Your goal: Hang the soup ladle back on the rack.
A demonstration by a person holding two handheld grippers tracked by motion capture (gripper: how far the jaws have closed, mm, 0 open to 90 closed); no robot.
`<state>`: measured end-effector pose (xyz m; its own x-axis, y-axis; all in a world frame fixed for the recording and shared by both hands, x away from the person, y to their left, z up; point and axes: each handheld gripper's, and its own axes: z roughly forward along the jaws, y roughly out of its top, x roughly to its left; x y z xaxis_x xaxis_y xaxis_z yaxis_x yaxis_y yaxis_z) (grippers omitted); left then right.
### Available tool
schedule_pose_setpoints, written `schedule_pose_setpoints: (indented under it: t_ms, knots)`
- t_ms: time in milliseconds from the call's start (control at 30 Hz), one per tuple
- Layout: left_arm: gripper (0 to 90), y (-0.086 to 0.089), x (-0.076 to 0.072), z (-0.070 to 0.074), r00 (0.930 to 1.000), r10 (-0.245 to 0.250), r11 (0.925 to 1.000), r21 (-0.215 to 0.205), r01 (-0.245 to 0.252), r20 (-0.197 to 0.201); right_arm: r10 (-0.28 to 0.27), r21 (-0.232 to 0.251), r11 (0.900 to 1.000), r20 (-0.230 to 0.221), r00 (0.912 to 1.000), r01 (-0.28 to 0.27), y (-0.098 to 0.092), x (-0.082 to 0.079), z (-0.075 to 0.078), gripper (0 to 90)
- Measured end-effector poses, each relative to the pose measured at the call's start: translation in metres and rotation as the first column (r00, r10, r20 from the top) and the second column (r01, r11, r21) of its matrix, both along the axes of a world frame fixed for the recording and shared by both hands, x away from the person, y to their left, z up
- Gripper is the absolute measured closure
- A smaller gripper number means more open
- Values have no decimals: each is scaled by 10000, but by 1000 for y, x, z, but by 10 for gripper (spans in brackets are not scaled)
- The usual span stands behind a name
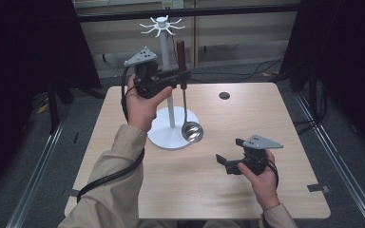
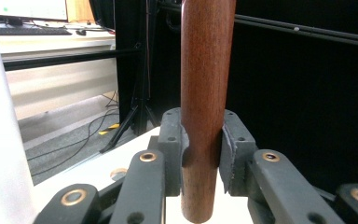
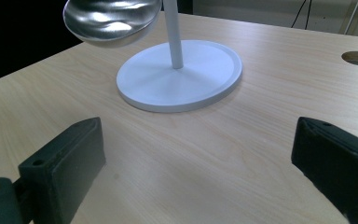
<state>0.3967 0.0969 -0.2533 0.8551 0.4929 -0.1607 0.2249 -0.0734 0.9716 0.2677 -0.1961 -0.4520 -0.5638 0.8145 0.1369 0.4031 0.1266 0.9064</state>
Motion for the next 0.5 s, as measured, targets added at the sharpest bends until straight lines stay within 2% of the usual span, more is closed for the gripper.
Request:
schedule_pose_setpoints:
  t_ms: [133,500]
  knots:
    - [738,0,4,4,10000,36,9999,-107,-36,-27,-51,82,10000,-11,10000,51,0,0,1,21]
    - [738,2,14,11,9996,285,9996,-70,-285,15,-48,166,9998,-53,10000,49,-2,0,1,24]
